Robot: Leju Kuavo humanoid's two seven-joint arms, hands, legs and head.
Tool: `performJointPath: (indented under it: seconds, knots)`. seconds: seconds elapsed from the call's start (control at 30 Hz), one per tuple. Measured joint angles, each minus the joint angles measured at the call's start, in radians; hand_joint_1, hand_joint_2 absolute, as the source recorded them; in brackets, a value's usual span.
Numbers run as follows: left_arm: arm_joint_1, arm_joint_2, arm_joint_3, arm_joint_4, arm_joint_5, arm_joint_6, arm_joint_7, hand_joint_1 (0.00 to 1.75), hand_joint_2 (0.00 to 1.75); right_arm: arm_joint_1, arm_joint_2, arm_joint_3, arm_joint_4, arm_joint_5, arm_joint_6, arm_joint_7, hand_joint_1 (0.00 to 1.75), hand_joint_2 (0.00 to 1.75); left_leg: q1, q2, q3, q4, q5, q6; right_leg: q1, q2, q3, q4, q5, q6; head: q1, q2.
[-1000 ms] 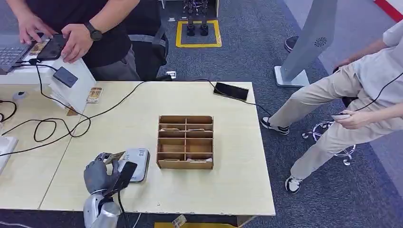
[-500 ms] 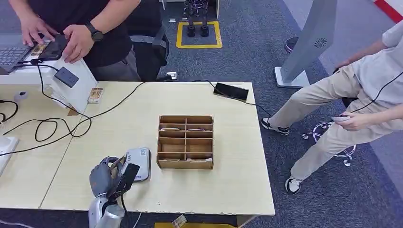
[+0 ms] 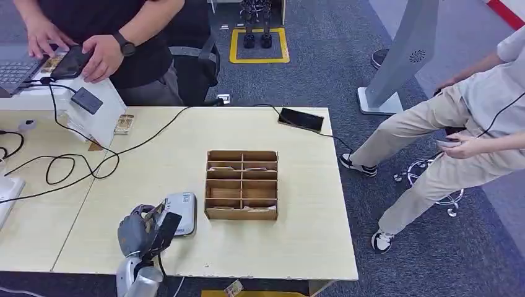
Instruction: Pass the card to the sensor for recognition and then transmit it.
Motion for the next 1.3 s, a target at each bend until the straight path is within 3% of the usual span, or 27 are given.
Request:
performJointPath:
  seconds: [0.37,0.43,0.6,0.7,0.77,0.83,1.03,1.3]
  knots:
    - [-0.003,0.011,-0.031,0.037,0.055,0.000,-0.007,1.75,1.75,0.001,0.000,0.000,0.000,0.008,0.000,-0.001,0.00,1.75,0.000,-0.001,0.003,0.000,0.000,0.000,0.000,-0.001,0.003,0.000,0.000,0.000,0.000,0.000]
    - [-0.007,0.013,-0.048,0.046,0.135,-0.008,-0.031,1.75,1.75,0.002,0.000,0.000,0.000,0.009,-0.001,-0.001,0.00,1.75,0.000,-0.001,0.003,0.000,0.000,0.000,0.000,-0.001,0.003,0.000,0.000,0.000,0.000,0.000]
    - [-0.008,0.012,-0.109,0.027,0.465,-0.092,-0.101,1.75,1.75,0.003,0.000,0.000,0.000,0.012,-0.014,-0.002,0.00,1.75,0.000,-0.001,0.004,0.000,0.000,0.000,0.000,-0.002,0.004,0.000,0.000,0.000,0.000,0.000]
    - [0.010,0.007,-0.174,-0.088,0.708,-0.207,-0.089,1.75,1.75,0.003,0.000,0.000,0.000,0.020,-0.017,-0.005,0.00,1.75,0.000,-0.001,0.004,0.000,0.001,-0.001,0.000,-0.001,0.003,0.000,0.000,0.000,0.000,0.000]
    - [0.030,0.006,-0.250,-0.207,0.859,-0.283,-0.032,1.75,1.75,0.004,0.000,0.000,0.000,0.024,-0.016,-0.006,0.00,1.75,0.000,-0.001,0.002,0.000,0.001,0.000,0.000,-0.001,0.002,0.000,0.000,0.000,0.000,0.000]
    - [0.038,0.009,-0.340,-0.333,0.939,-0.298,0.024,1.75,1.75,0.004,0.000,0.000,0.000,0.030,-0.016,-0.008,0.00,1.75,0.001,-0.002,0.000,0.000,0.002,0.000,0.001,-0.002,0.000,0.000,0.001,0.000,0.000,0.000]
    - [0.014,0.035,-0.545,-0.547,1.018,-0.275,0.055,1.75,1.75,0.003,0.000,0.000,0.000,0.040,-0.016,-0.008,0.00,1.75,0.000,-0.002,-0.001,0.000,0.001,0.000,0.000,-0.002,-0.001,0.000,0.001,0.000,0.000,0.000]
    - [-0.004,0.058,-0.641,-0.633,1.040,-0.267,0.052,1.75,1.75,0.003,0.000,0.000,0.000,0.045,-0.015,-0.005,0.00,1.75,0.000,-0.002,-0.003,0.000,0.001,0.000,0.000,-0.002,-0.003,0.000,0.001,0.001,0.000,0.000]
